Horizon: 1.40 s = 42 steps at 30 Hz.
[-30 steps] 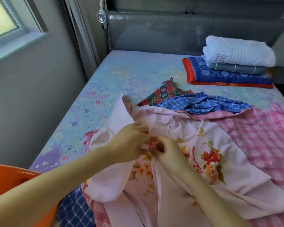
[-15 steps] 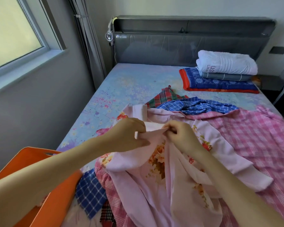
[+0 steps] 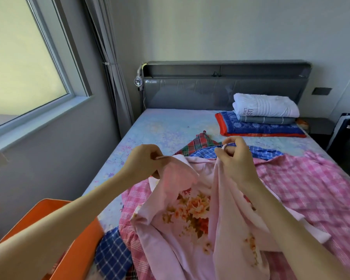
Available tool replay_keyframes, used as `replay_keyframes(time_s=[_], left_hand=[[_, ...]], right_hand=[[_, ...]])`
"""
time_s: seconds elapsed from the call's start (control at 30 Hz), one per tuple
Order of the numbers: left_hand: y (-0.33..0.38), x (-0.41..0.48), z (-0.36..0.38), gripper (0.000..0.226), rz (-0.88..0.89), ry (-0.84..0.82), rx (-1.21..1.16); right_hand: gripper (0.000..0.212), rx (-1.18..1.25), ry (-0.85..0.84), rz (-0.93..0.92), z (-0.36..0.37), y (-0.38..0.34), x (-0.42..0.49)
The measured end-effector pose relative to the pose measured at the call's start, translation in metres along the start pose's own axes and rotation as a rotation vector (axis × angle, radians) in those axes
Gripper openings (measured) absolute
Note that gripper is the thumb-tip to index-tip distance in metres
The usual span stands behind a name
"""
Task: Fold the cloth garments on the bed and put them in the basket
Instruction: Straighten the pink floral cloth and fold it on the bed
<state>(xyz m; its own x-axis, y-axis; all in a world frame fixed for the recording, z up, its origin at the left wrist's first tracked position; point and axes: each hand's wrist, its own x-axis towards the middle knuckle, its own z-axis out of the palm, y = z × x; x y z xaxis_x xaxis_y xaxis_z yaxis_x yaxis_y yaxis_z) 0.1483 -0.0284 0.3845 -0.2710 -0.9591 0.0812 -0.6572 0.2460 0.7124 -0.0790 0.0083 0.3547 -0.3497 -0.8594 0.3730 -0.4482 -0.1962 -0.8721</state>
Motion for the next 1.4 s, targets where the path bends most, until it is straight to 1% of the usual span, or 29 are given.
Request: replay_keyframes(time_s=[0.07, 0.13, 0.2, 0.23, 0.27, 0.3, 0.37, 0.43, 0.5, 0.57, 0.7, 0.73, 0.77, 0.83, 0.87, 0.9, 0.97, 1.03, 1.1, 1.17, 1.23, 1.3, 1.33, 1.4], left_hand=[[0.018, -0.002, 0.000, 0.024, 0.020, -0.033, -0.052], [0.043, -0.003, -0.001, 0.021, 0.054, -0.069, -0.130], [0.071, 0.000, -0.007, 0.010, 0.081, -0.089, -0.290], [0.084, 0.003, -0.011, 0.004, 0.083, -0.100, -0.384], [0.094, 0.005, -0.014, 0.004, 0.082, -0.113, -0.455], [0.103, 0.008, -0.016, 0.008, 0.086, -0.130, -0.490], [0.115, 0.012, -0.016, 0.012, 0.099, -0.170, -0.476], [0.121, 0.014, -0.011, 0.013, 0.093, -0.219, -0.440], [0.125, 0.012, -0.003, 0.015, 0.058, -0.281, -0.416], [0.127, 0.010, 0.008, 0.015, 0.021, -0.347, -0.421], [0.129, 0.009, 0.027, 0.008, -0.058, -0.413, -0.533], [0.127, 0.010, 0.031, 0.012, -0.079, -0.429, -0.557], [0.126, 0.011, 0.034, 0.023, -0.100, -0.450, -0.560], [0.122, 0.013, 0.039, 0.042, -0.138, -0.491, -0.521], [0.122, 0.014, 0.041, 0.046, -0.150, -0.510, -0.497], [0.122, 0.014, 0.043, 0.045, -0.160, -0.525, -0.486], [0.124, 0.016, 0.045, 0.028, -0.191, -0.535, -0.495], [0.127, 0.020, 0.045, 0.016, -0.232, -0.549, -0.500], [0.128, 0.026, 0.045, 0.015, -0.257, -0.569, -0.505], [0.132, 0.033, 0.046, 0.014, -0.246, -0.570, -0.499], [0.139, 0.039, 0.045, 0.010, -0.216, -0.534, -0.497], [0.149, 0.047, 0.043, 0.009, -0.181, -0.487, -0.482], [0.155, 0.050, 0.041, 0.010, -0.159, -0.459, -0.461], [0.170, 0.056, 0.035, 0.010, -0.110, -0.410, -0.389]], right_hand=[[0.017, 0.107, 0.063, -0.137, -0.010, -0.044, 0.008], [0.023, 0.172, 0.126, -0.266, -0.021, -0.084, 0.023], [0.025, 0.172, 0.142, -0.333, -0.026, -0.105, 0.030], [0.024, 0.147, 0.120, -0.341, -0.027, -0.109, 0.028], [0.024, 0.122, 0.084, -0.341, -0.027, -0.106, 0.024], [0.026, 0.113, 0.040, -0.344, -0.029, -0.101, 0.016], [0.029, 0.139, -0.051, -0.344, -0.031, -0.087, -0.002], [0.033, 0.187, -0.092, -0.289, -0.035, -0.076, -0.013], [0.037, 0.218, -0.050, -0.237, -0.037, -0.068, -0.018], [0.040, 0.210, 0.039, -0.220, -0.039, -0.060, -0.021], [0.036, 0.207, 0.224, -0.207, -0.037, -0.048, -0.032], [0.037, 0.184, 0.259, -0.229, -0.036, -0.044, -0.036], [0.040, 0.146, 0.286, -0.261, -0.035, -0.041, -0.039], [0.048, 0.049, 0.303, -0.336, -0.031, -0.036, -0.042], [0.050, 0.008, 0.294, -0.370, -0.029, -0.033, -0.042], [0.049, -0.036, 0.275, -0.401, -0.027, -0.031, -0.043], [0.043, -0.158, 0.243, -0.464, -0.023, -0.027, -0.040], [0.039, -0.252, 0.266, -0.519, -0.022, -0.021, -0.037], [0.029, -0.240, 0.283, -0.532, -0.023, -0.016, -0.035], [0.015, -0.234, 0.299, -0.536, -0.024, -0.013, -0.034], [0.012, -0.264, 0.343, -0.534, -0.024, -0.010, -0.032], [0.012, -0.306, 0.416, -0.503, -0.023, -0.007, -0.030], [0.011, -0.316, 0.444, -0.457, -0.022, -0.006, -0.030], [0.011, -0.305, 0.460, -0.303, -0.022, -0.003, -0.027]])
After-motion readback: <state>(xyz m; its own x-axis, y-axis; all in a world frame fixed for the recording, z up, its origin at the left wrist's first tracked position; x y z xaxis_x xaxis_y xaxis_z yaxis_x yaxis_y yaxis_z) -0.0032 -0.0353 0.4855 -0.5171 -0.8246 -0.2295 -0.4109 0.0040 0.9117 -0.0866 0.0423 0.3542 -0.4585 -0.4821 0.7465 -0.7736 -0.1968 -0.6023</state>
